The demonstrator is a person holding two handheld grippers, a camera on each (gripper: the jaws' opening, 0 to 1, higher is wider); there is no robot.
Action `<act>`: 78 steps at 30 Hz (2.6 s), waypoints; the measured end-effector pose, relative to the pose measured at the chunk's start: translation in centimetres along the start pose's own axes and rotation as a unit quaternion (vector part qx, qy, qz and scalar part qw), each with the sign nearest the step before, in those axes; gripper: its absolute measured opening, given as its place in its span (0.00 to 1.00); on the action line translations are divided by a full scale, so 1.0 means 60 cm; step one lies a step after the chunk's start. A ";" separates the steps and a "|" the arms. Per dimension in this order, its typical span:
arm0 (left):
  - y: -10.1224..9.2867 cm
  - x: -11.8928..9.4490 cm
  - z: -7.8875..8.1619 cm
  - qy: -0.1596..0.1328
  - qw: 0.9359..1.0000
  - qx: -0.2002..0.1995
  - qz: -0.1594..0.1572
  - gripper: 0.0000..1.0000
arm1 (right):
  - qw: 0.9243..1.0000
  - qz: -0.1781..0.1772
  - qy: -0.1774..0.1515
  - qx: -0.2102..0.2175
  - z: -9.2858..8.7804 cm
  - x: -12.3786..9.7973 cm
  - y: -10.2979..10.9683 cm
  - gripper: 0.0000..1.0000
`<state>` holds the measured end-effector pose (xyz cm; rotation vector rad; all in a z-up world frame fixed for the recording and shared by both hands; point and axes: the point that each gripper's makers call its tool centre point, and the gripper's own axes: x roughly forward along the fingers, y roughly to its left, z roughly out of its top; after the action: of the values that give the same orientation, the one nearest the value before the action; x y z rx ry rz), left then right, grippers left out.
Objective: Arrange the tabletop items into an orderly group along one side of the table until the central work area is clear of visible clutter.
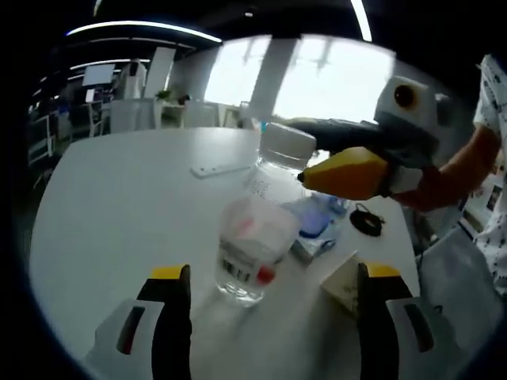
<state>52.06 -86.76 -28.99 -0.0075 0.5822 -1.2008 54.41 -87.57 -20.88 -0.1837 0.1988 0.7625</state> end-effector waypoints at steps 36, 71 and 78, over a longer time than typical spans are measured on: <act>-0.052 -0.061 0.013 -0.020 0.999 -0.004 0.035 0.87 | 0.998 0.035 0.041 0.012 -0.035 -0.084 -0.022 0.61; -0.121 -0.126 -0.031 -0.025 0.997 -0.027 0.068 0.86 | 0.976 0.153 0.143 0.060 -0.132 -0.159 0.027 0.58; -0.129 -0.136 -0.035 -0.029 0.996 -0.030 0.075 0.84 | 0.960 0.205 0.178 0.070 -0.164 -0.169 0.053 0.55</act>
<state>42.49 -81.93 -24.97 -0.0497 0.5575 -1.0337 43.94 -94.41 -28.22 -0.1458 0.6468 1.1203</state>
